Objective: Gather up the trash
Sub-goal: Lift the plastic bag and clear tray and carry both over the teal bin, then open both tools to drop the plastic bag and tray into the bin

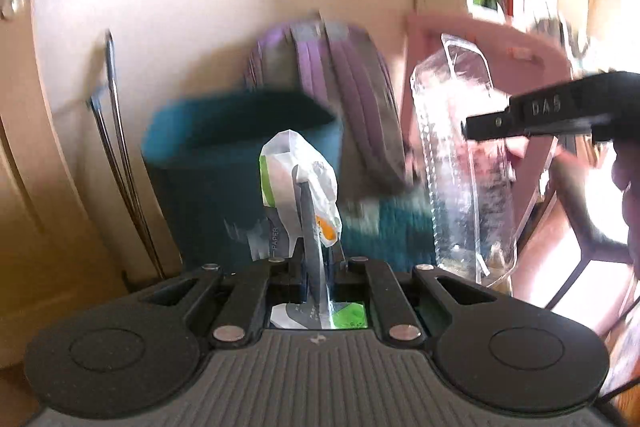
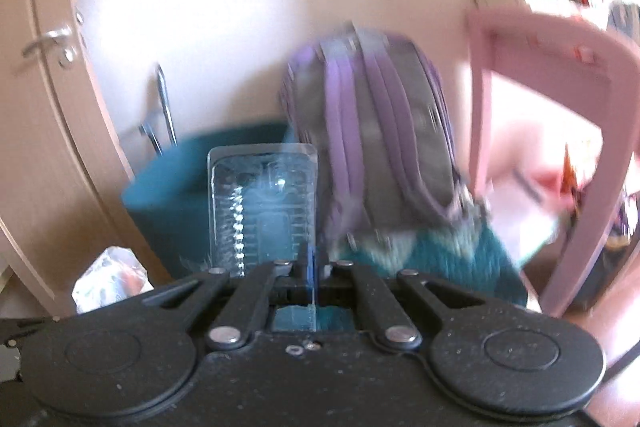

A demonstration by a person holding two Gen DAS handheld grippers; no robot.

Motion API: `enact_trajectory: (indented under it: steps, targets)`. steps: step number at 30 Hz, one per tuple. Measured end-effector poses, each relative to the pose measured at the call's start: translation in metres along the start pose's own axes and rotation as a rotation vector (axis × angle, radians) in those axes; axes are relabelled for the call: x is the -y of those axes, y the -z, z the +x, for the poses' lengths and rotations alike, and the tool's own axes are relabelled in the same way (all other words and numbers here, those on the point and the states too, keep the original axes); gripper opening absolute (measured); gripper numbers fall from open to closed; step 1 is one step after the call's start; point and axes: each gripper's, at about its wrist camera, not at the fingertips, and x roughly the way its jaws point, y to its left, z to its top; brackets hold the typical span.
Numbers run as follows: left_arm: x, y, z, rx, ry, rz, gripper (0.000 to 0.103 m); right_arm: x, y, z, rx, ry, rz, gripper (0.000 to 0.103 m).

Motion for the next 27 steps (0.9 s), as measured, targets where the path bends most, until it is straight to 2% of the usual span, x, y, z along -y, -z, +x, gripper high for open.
enact_trajectory:
  steps: [7,13,18,27]
  targets:
    - [-0.035,-0.083,-0.004,0.131,-0.025,-0.010,0.009,-0.032,-0.070,0.012,0.126,-0.030,-0.053,0.000]
    - [-0.064,-0.126,0.009,0.166,-0.044,-0.031,0.009,-0.055,-0.107,0.039,0.167,-0.051,-0.072,0.000]
    - [-0.080,-0.137,0.039,0.146,-0.066,-0.035,0.009,-0.071,-0.119,0.076,0.151,-0.048,-0.085,0.000]
    - [-0.103,-0.127,0.108,0.023,-0.092,-0.061,0.009,-0.083,-0.099,0.146,0.050,-0.030,-0.107,0.000]
